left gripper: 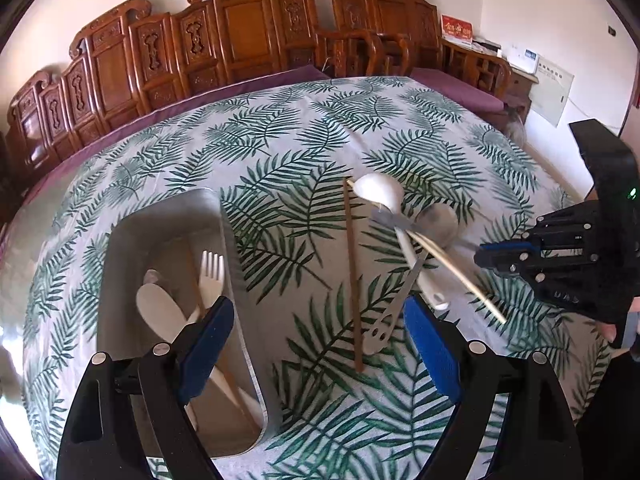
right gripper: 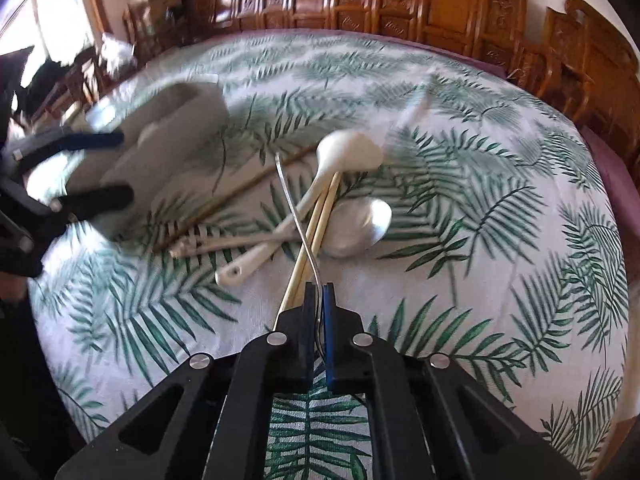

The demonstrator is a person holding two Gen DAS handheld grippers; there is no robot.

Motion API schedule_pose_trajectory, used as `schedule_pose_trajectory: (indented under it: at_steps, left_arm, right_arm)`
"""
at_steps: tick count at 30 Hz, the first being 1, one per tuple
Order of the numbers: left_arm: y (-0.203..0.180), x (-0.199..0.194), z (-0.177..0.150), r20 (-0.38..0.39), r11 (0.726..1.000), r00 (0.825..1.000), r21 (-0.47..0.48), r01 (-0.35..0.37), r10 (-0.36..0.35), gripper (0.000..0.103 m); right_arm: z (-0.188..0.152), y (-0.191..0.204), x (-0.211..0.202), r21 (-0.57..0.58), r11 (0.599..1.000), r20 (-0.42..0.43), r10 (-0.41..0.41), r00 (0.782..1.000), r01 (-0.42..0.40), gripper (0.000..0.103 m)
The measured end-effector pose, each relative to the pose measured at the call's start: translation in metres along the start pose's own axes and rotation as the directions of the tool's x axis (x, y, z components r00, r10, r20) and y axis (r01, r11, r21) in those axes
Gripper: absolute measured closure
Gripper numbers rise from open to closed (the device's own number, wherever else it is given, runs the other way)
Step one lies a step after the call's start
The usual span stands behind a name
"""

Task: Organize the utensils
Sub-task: 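Lift the metal fork off the cloth with the right tool, then grasp a wooden chopstick with the left tool while the right tool holds the metal fork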

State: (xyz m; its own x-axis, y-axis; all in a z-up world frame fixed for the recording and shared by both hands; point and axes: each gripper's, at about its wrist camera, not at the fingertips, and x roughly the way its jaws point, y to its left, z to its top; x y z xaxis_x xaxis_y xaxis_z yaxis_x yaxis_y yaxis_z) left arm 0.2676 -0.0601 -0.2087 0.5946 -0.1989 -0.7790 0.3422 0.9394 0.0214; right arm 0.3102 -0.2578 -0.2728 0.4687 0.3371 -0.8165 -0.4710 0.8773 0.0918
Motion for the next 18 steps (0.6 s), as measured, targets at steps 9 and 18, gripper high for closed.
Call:
schedule_pose_trajectory:
  at_steps: [9,18]
  left_arm:
    - [-0.022,0.029,0.01,-0.049,1.0,0.999,0.024,0.017,-0.016,0.051]
    - [-0.031,0.065,0.011,-0.121,1.0,0.992,0.022,-0.023,0.025,0.074]
  right_arm:
    - [0.005,-0.022,-0.012,0.115,0.993,0.063,-0.04,0.997,0.032,0.098]
    - [0.004,-0.027,-0.011,0.152,0.988,0.071,-0.041,0.997,0.03,0.098]
